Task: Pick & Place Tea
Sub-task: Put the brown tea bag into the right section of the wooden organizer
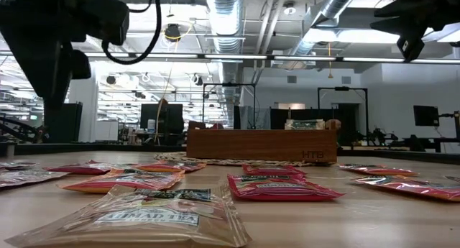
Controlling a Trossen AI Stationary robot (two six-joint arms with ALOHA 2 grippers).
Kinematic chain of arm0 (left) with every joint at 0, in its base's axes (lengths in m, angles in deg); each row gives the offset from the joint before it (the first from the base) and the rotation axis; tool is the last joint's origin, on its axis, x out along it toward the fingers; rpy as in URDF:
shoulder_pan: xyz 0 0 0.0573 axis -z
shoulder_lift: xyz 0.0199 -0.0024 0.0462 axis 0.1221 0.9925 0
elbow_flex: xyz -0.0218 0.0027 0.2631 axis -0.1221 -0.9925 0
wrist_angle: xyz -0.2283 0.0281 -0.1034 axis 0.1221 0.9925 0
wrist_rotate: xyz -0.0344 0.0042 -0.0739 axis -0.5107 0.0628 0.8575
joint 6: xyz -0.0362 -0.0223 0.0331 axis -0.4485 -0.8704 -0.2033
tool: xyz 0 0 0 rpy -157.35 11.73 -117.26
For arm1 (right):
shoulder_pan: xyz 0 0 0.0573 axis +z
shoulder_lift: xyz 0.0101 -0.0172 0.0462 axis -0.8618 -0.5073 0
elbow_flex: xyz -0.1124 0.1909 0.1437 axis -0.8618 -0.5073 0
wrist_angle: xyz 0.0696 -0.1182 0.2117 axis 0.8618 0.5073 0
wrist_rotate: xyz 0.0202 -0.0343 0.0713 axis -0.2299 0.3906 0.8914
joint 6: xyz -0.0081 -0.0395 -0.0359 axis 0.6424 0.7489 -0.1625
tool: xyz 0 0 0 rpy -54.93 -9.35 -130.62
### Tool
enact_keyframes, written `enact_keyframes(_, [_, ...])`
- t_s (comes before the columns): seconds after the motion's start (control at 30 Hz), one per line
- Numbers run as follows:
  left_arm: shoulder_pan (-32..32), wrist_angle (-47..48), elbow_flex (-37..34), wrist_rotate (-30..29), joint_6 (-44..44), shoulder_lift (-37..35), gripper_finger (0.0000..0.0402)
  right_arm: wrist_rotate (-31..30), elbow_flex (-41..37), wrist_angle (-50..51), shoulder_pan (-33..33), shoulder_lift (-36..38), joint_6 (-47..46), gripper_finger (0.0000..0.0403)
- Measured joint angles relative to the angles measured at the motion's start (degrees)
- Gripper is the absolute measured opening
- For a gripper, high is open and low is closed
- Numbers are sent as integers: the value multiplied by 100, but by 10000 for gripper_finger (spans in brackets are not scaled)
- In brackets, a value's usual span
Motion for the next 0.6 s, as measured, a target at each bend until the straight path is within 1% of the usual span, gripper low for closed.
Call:
enact_keyframes(0.07, [73,23,-2,-37,87,21,167,0,0,0,0,0,0,93])
enact_keyframes(0.2, [284,-97,-2,-47,699,166,167,0,2,0,0,0,-1,93])
enact_keyframes(0.33, [441,-349,0,-35,1068,414,167,2,2,0,0,0,-17,93])
enact_keyframes(0.6, [443,-431,0,-26,926,806,167,4,4,7,0,0,-162,93])
